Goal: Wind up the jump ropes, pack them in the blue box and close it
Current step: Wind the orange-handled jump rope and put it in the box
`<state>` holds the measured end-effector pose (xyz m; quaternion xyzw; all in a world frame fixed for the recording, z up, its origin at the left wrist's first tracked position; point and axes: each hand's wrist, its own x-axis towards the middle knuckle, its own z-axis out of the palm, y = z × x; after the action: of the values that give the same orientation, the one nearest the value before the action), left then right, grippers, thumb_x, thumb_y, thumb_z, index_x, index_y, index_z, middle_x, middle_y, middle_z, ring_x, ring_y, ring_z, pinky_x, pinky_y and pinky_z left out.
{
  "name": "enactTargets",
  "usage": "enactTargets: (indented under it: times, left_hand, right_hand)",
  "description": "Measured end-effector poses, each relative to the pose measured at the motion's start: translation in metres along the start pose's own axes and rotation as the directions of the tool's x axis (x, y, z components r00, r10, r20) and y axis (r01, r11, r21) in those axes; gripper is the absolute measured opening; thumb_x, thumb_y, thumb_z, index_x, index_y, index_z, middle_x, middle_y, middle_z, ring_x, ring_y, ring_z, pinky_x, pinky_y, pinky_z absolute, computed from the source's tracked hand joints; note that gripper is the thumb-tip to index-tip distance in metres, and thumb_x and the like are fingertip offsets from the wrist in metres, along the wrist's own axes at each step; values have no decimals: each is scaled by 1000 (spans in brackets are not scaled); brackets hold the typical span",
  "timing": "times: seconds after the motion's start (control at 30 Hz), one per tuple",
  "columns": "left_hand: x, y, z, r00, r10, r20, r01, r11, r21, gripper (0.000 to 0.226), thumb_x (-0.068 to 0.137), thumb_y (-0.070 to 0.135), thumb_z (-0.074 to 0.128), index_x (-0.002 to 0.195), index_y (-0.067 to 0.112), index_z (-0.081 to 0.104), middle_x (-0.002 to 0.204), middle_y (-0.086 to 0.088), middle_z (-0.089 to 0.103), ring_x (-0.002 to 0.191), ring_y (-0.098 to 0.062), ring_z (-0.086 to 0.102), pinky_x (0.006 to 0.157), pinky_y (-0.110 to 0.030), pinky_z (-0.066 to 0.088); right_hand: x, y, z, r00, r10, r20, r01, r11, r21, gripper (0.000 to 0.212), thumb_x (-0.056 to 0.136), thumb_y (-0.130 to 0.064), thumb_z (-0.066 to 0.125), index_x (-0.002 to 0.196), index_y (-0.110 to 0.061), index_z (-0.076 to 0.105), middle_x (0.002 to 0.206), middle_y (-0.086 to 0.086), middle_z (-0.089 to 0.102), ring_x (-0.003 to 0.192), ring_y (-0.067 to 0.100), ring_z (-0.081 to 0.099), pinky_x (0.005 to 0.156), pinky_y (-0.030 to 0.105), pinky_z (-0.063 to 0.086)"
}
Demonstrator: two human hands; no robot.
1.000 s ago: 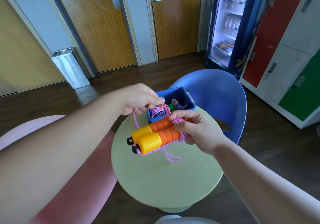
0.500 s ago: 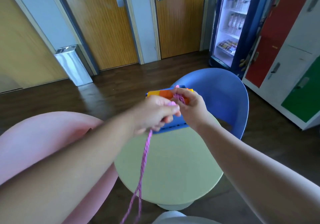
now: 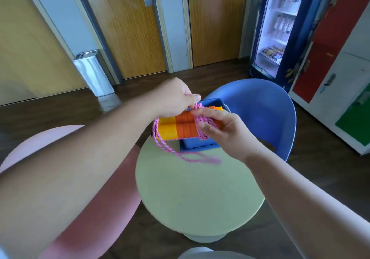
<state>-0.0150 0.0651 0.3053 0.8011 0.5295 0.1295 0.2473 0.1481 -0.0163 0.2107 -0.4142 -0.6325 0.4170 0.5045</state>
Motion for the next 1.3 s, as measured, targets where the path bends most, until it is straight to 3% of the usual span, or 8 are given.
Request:
enactTargets:
  times: [0.3,0.47,0.67,0.73,0.83,1.0,1.1,1.3]
  left_hand:
    - [5,6,-14,993,50,105,-55,997,47,34,96,42,69,71,21,77,55,5,59,57,-12,53,57,-27,42]
    - [14,-1,-23,983,120,142,-134,986,95,29,86,47,78,75,20,77,51,10,60,52,-3,52,58,-25,42]
    - [47,-90,36,992,-54,112,83,959,-271,38,86,47,77,100,12,74,78,1,73,64,-12,65,67,-25,58]
    - [35,-96,60,985,-100,139,149,901,-408,12,97,29,71,93,18,67,71,3,68,57,-11,58,61,-26,52]
    - [3,-60,81,967,-9,253,168,769,-616,29,108,34,50,94,17,69,64,1,55,48,-13,35,47,-23,30]
    - [-16,-20,74,966,81,244,75,819,-568,35,110,33,45,97,8,65,57,-1,51,45,-15,31,45,-24,26]
    - [-12,-4,42,981,109,164,9,807,-591,31,109,26,50,90,5,65,54,1,47,41,-10,29,44,-22,23]
    - [12,-2,-1,999,-22,-36,3,879,-476,39,108,36,51,79,12,63,51,6,43,43,-10,29,47,-24,22]
  right_hand:
    - [1,14,-5,977,50,-206,-83,985,-154,32,84,-11,81,98,-39,76,94,-8,71,85,14,68,76,25,57]
    - [0,4,-24,996,85,6,-85,996,-37,25,87,3,73,103,-16,76,79,-17,70,69,0,63,67,14,49]
    - [9,-4,-18,988,132,-75,-95,925,367,22,89,-1,67,101,-18,75,83,12,52,54,19,23,45,20,22]
    - [16,-6,-15,974,170,-151,-100,917,387,22,93,-3,65,108,-18,74,85,11,53,51,15,27,45,20,24]
    - [26,-14,-10,941,194,-279,-55,898,437,21,96,0,61,113,-9,69,83,7,58,46,11,51,39,20,38]
    - [39,8,-10,916,93,-390,-58,993,100,20,91,-7,72,109,-18,73,95,1,66,64,15,67,66,49,60]
    - [37,25,-13,932,22,-362,-88,982,-167,26,92,-19,71,105,-42,73,97,-4,68,89,11,64,85,39,56]
    - [24,23,-8,978,30,-208,1,989,150,52,74,-22,81,122,-9,66,115,3,65,93,5,65,81,23,55]
